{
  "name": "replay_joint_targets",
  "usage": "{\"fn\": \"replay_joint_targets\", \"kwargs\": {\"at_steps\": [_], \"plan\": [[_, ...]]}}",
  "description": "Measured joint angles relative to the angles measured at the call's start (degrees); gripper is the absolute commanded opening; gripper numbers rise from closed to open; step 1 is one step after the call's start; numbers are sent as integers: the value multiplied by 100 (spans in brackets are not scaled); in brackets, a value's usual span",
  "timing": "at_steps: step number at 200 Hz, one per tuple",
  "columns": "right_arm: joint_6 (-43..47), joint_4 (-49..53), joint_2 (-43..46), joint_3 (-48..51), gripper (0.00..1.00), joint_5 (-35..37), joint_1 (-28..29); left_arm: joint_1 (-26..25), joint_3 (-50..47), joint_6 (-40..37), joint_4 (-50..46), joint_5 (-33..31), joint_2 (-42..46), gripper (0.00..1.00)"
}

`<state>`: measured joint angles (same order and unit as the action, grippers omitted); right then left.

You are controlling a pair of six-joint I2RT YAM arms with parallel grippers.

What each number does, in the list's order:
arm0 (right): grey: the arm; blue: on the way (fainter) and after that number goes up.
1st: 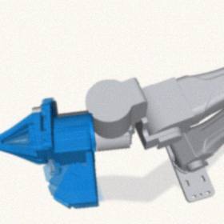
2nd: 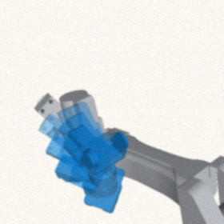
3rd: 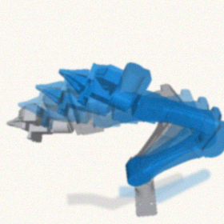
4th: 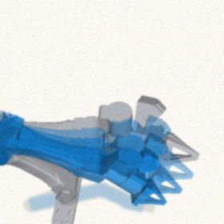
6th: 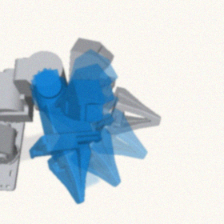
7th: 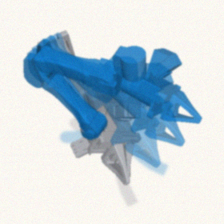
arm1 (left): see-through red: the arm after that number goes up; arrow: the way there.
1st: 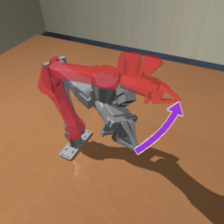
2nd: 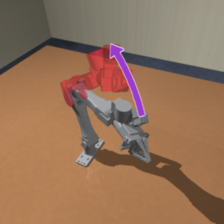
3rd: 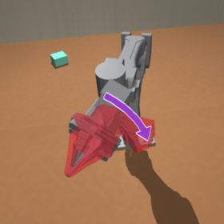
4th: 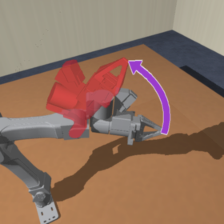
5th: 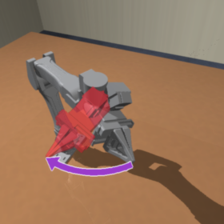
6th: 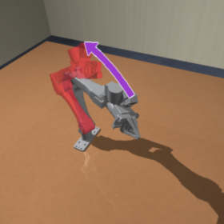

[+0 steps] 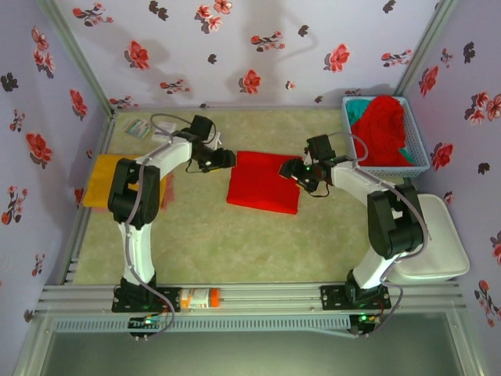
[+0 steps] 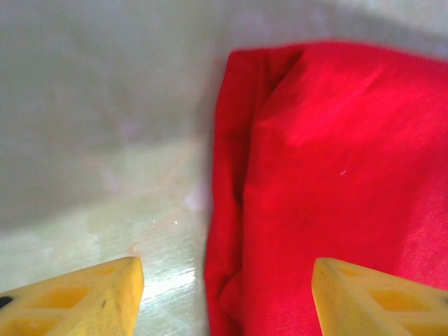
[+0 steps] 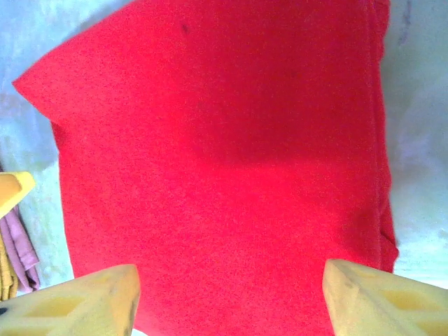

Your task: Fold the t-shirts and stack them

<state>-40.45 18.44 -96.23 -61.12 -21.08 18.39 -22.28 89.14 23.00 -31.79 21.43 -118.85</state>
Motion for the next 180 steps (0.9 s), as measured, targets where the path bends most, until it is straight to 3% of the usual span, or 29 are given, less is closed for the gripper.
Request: {"fn": "replay_joint_targets", "kwargs": {"at_steps": [72, 152, 180], "plan": [[44, 118, 0, 11, 69, 85, 0, -435, 450, -155, -376, -188, -577, 67], [44, 118, 0, 66, 69, 98, 0, -726, 533, 87, -389, -214, -638, 55], [44, 118, 0, 66, 69, 98, -2, -774, 533, 214, -350, -238, -671, 45]]}}
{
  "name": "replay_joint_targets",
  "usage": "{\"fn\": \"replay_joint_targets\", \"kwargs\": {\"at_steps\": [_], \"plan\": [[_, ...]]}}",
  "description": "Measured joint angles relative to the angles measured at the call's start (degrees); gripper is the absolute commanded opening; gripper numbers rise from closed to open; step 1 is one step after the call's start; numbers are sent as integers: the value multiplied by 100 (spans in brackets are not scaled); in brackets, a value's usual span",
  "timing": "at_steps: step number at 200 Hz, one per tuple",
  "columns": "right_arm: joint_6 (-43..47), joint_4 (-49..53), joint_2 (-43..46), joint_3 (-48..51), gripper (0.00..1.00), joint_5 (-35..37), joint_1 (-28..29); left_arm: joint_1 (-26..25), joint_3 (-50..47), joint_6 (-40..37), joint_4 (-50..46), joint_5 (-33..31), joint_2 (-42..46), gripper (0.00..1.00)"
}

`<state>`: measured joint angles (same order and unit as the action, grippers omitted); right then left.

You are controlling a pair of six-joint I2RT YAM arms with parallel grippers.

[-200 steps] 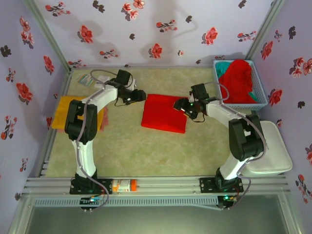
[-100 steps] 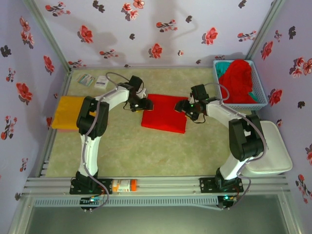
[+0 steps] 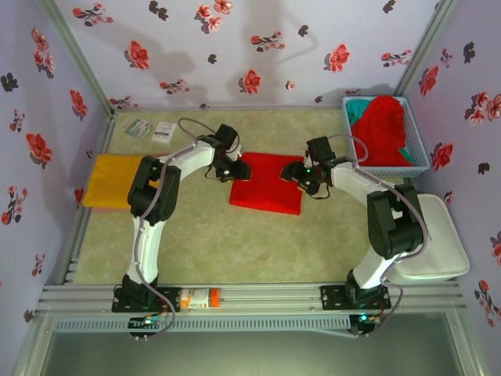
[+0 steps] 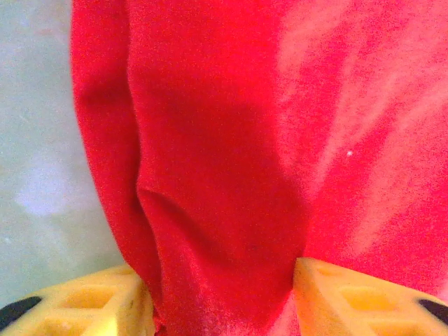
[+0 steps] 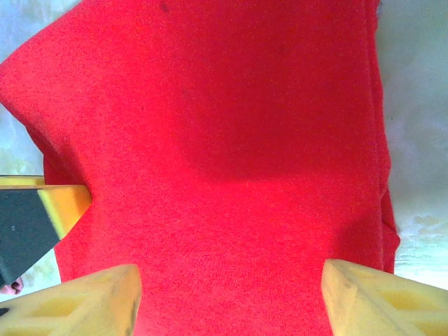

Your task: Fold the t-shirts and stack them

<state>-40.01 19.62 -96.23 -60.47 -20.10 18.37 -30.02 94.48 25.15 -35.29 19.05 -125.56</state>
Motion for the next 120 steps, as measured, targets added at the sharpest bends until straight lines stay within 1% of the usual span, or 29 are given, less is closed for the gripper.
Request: {"fn": "replay_joint_targets", "kwargs": {"at_steps": [31, 45, 54, 75, 82, 120], "plan": [[2, 2, 0, 0, 68, 0, 0, -26, 0, 127, 55, 61, -35, 32], [13, 15, 2, 0, 68, 2, 2, -37, 0, 151, 66, 50, -50, 23], [24, 37, 2, 0, 68, 7, 0, -48, 0, 181, 90, 70, -63, 20], [63, 105, 28, 17, 68, 46, 0, -81, 20, 203, 94, 107, -74, 9], [63, 131, 57, 31, 68, 59, 0, -87, 39, 208, 92, 109, -74, 0], [66, 195, 249, 96, 68, 85, -31, -111, 63, 63, 63, 13, -70, 0]]}}
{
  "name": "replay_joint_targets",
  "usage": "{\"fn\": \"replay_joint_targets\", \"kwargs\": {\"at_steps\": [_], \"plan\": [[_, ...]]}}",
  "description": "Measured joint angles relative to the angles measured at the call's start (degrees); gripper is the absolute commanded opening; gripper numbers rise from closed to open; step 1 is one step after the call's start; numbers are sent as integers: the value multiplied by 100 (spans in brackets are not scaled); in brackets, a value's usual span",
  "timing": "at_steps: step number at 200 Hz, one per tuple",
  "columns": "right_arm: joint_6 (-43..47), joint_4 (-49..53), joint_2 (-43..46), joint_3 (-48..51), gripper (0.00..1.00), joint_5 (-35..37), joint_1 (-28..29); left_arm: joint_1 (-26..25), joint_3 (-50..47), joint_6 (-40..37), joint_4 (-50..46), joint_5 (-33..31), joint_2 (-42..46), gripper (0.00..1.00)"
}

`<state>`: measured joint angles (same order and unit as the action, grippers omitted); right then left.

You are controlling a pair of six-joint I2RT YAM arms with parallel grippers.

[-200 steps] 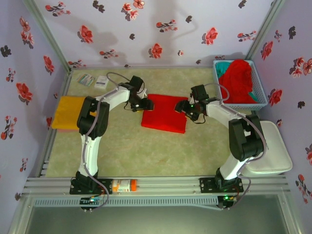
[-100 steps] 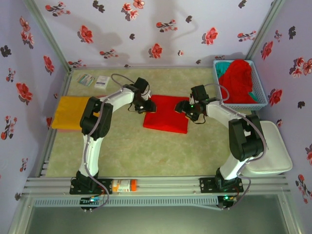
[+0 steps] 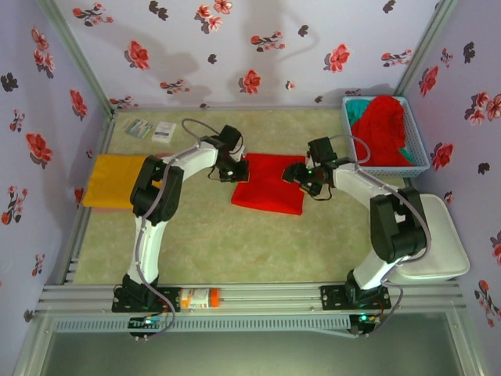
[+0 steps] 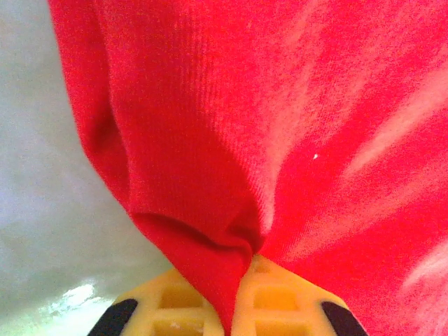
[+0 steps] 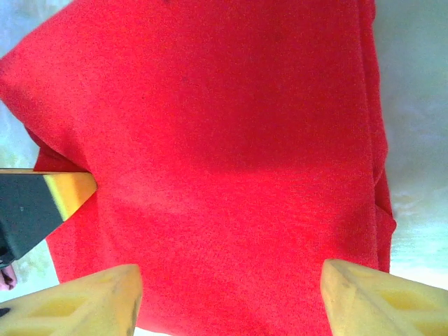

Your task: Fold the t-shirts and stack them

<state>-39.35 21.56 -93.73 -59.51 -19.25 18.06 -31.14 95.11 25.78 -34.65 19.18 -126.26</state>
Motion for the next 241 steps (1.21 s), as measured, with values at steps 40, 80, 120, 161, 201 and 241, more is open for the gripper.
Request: {"fn": "replay_joint_targets", "kwargs": {"at_steps": [40, 80, 120, 161, 201, 241], "plan": [[24, 76, 350, 175, 68, 2, -118, -48, 0, -321, -302, -457, 144, 0], [22, 92, 752, 367, 68, 22, -170, -46, -7, -717, -789, -1128, 442, 0], [17, 76, 868, 487, 68, 22, -216, -35, -127, -1123, -1095, -1742, 828, 0], [-22, 57, 866, 619, 68, 20, -223, 17, -131, -1508, -1685, -2544, 1534, 0], [-50, -107, 863, 623, 68, -15, -223, 321, -138, -1845, -2203, -3042, 2321, 0], [-131, -199, 844, 623, 68, -72, -223, 804, -149, -2131, -2662, -3416, 2944, 0]]}}
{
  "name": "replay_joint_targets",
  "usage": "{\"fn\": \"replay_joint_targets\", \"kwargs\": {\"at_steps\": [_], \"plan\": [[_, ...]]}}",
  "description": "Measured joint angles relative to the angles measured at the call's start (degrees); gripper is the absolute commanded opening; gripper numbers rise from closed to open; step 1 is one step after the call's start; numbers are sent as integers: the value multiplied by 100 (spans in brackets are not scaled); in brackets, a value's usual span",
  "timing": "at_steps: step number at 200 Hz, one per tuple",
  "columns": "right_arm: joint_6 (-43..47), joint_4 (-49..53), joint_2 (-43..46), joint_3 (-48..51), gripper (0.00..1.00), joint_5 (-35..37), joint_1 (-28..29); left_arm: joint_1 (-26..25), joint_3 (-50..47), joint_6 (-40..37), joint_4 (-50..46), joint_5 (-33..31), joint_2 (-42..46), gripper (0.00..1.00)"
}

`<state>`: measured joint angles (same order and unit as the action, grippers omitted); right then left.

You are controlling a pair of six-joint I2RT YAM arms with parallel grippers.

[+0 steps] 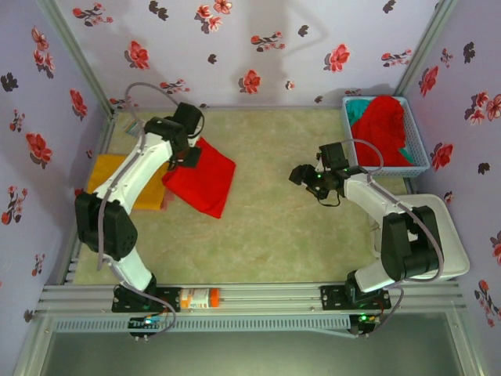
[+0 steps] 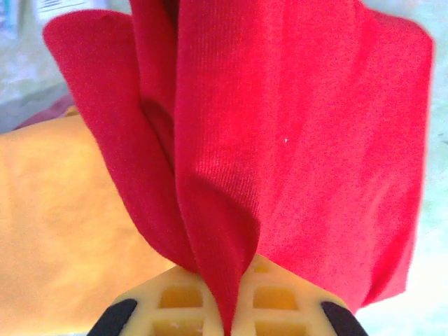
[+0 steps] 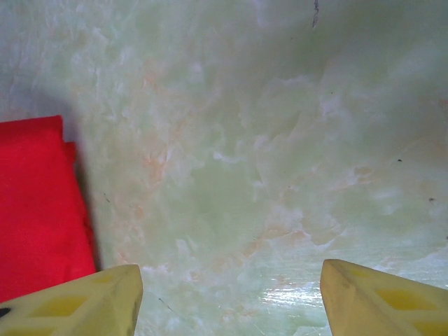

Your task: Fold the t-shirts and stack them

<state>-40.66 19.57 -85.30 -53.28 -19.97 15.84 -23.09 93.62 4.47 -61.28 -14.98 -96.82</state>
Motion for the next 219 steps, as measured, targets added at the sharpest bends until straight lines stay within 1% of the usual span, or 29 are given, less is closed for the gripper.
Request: {"fn": "replay_joint_targets", "kwargs": {"at_steps": [63, 102, 126, 165, 219], "plan": [[-2, 2, -146, -149, 68, -129, 0, 654, 13, -422, -551, -280, 562, 0], [-2, 0, -149, -177, 68, -149, 9, 990, 328, -708, -929, -531, 719, 0], [-4, 2, -151, -181, 68, -149, 37, 1099, 433, -787, -997, -610, 831, 0], [-4, 55, -181, -337, 68, -149, 101, 1128, 719, -791, -1106, -612, 839, 0], [-2, 116, -310, -380, 68, -146, 109, 1386, 966, -789, -1130, -614, 839, 0]]}}
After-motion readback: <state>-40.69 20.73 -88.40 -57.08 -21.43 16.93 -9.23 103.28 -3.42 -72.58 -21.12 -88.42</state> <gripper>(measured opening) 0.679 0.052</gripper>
